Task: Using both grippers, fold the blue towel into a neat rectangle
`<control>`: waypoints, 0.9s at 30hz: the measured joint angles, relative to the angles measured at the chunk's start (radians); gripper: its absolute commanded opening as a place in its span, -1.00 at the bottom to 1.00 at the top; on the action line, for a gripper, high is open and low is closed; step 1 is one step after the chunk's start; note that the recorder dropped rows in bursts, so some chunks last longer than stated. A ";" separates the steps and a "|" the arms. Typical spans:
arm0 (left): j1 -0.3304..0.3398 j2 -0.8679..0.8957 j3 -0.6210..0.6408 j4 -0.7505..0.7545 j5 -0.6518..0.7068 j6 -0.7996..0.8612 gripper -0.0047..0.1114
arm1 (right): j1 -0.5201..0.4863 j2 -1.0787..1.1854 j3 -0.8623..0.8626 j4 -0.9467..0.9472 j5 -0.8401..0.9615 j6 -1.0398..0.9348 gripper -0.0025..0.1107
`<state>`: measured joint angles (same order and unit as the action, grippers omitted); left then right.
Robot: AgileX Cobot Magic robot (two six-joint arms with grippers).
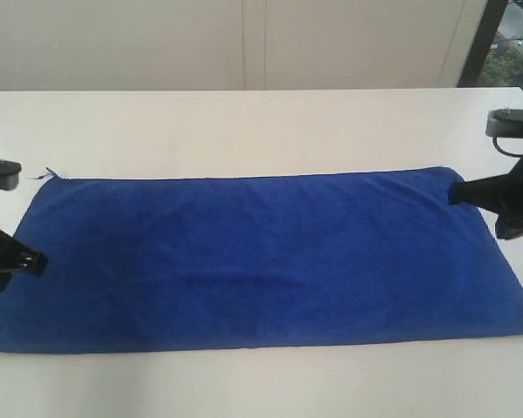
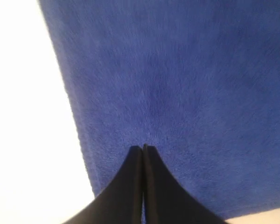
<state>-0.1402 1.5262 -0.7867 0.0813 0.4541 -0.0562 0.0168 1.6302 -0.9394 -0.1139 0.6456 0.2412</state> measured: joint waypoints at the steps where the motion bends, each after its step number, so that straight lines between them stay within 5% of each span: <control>1: 0.000 -0.020 -0.006 0.000 0.007 -0.011 -0.92 | -0.005 0.000 -0.014 0.000 0.001 -0.006 -0.96; 12: 0.000 -0.507 0.037 0.091 0.222 -0.276 -0.92 | -0.091 0.167 -0.182 0.081 0.022 -0.226 -0.94; 20: 0.000 -0.778 0.103 0.224 0.274 -0.328 -0.92 | -0.092 0.247 -0.205 0.138 -0.038 -0.318 -0.22; 27: 0.000 -0.814 0.103 0.228 0.275 -0.328 -0.92 | -0.092 0.305 -0.205 0.138 -0.049 -0.329 -0.17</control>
<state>-0.1402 0.7126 -0.6839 0.3089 0.7287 -0.3841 -0.0756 1.9349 -1.1443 0.0243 0.5961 -0.0879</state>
